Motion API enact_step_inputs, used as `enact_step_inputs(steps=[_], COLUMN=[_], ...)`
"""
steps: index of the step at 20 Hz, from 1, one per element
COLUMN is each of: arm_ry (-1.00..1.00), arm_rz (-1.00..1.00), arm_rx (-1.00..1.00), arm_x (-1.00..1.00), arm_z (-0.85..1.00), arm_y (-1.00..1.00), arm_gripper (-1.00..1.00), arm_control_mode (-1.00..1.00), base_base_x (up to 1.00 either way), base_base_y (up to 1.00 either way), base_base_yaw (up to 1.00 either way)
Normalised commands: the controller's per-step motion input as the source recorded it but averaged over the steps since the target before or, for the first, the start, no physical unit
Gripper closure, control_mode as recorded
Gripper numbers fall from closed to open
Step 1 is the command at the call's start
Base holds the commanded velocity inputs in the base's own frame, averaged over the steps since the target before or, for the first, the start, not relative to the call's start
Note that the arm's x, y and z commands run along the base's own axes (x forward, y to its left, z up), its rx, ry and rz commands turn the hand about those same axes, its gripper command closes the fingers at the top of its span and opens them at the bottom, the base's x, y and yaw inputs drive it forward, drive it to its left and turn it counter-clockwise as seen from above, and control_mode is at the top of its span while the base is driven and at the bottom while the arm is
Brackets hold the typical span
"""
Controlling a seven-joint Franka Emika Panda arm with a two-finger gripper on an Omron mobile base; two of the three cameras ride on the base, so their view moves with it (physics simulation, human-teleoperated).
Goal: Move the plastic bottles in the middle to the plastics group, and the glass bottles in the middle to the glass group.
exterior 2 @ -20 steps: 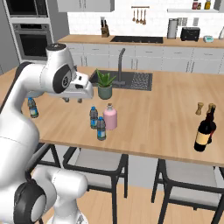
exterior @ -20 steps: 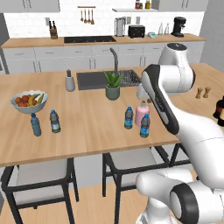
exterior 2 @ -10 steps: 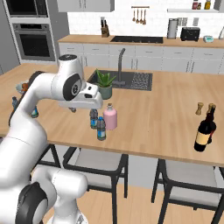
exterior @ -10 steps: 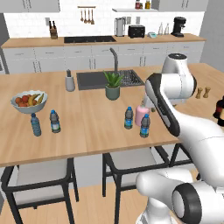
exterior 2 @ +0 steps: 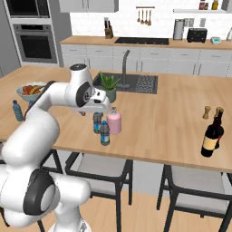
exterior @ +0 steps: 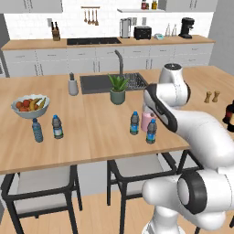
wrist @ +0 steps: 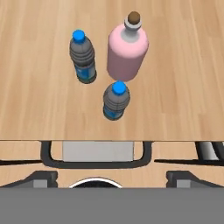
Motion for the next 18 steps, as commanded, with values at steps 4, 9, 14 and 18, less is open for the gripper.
enact_step_inputs(steps=[4, 9, 14, 18], arm_ry=[0.00, 0.00, 0.00, 0.00], arm_rz=[0.00, 0.00, 0.03, 0.05], arm_rx=[0.00, 0.06, 0.09, 0.00], arm_x=[0.51, 0.16, 0.14, 0.40], arm_z=[-0.59, -0.57, -0.25, -0.02], arm_y=[-0.08, -0.23, -0.19, 0.06], arm_gripper=[-1.00, -1.00, -1.00, -1.00], arm_control_mode=[-1.00, -1.00, -1.00, -1.00], base_base_x=[0.00, 0.00, 0.00, 0.00], base_base_y=[0.00, 0.00, 0.00, 0.00], base_base_yaw=[0.00, 0.00, 0.00, 0.00])
